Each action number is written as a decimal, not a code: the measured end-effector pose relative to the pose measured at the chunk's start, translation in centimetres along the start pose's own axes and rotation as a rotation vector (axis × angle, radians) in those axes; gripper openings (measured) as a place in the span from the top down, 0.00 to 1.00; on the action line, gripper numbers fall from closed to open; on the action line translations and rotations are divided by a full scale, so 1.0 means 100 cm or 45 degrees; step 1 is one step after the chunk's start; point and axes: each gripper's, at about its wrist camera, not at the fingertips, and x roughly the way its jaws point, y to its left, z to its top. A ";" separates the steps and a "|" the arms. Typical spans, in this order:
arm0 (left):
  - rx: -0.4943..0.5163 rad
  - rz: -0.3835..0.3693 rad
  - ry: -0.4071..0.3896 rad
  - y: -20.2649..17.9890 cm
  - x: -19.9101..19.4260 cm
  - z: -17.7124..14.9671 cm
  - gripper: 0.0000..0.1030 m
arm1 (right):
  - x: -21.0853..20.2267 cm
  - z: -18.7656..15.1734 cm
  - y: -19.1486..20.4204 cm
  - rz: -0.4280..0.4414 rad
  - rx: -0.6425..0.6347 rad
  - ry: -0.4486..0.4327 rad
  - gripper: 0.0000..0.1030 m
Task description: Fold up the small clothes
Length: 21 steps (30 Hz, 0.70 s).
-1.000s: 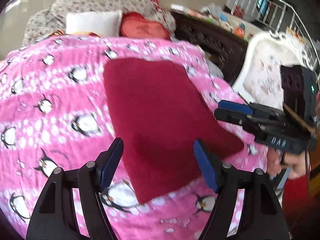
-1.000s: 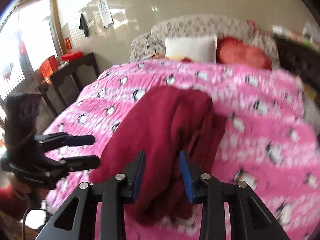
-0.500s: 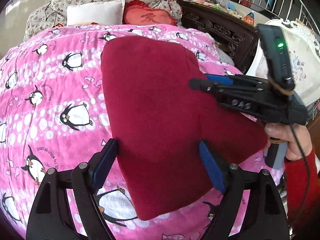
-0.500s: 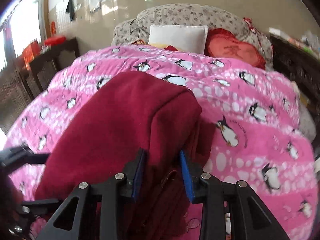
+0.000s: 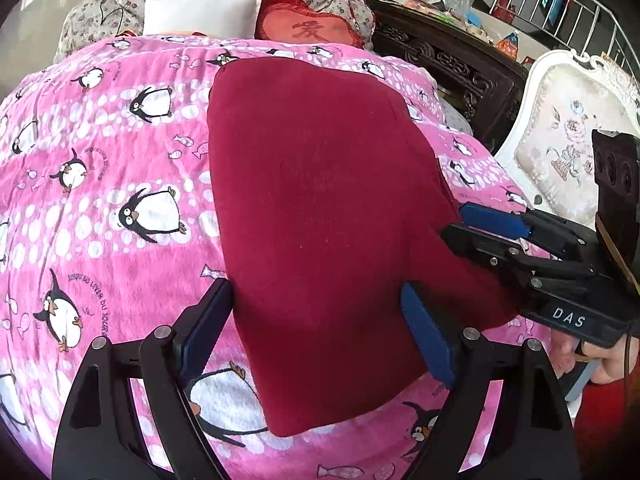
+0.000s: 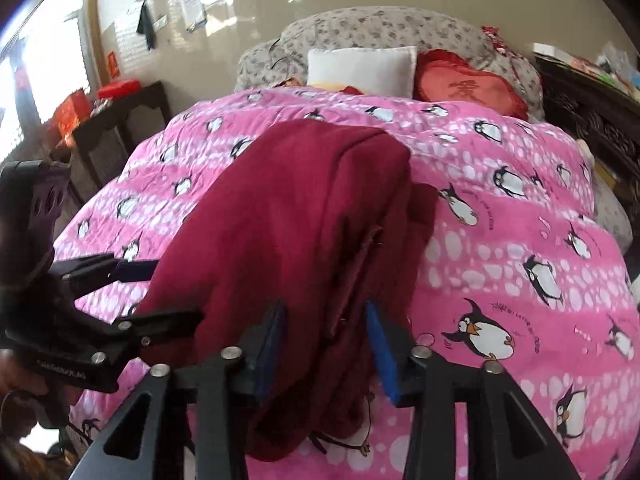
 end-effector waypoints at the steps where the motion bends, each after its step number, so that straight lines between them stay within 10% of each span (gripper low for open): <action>1: -0.004 -0.005 0.010 0.001 -0.002 0.001 0.17 | -0.002 0.001 -0.003 0.014 0.024 -0.007 0.55; 7: -0.133 -0.091 -0.077 0.029 -0.027 0.022 0.13 | -0.011 0.015 -0.036 0.074 0.245 -0.132 0.19; 19: -0.402 -0.298 0.117 0.070 0.055 0.052 0.07 | 0.066 0.035 -0.072 0.372 0.473 0.038 0.17; 21: -0.402 -0.312 0.085 0.069 0.057 0.052 0.07 | 0.080 0.033 -0.069 0.461 0.500 0.073 0.31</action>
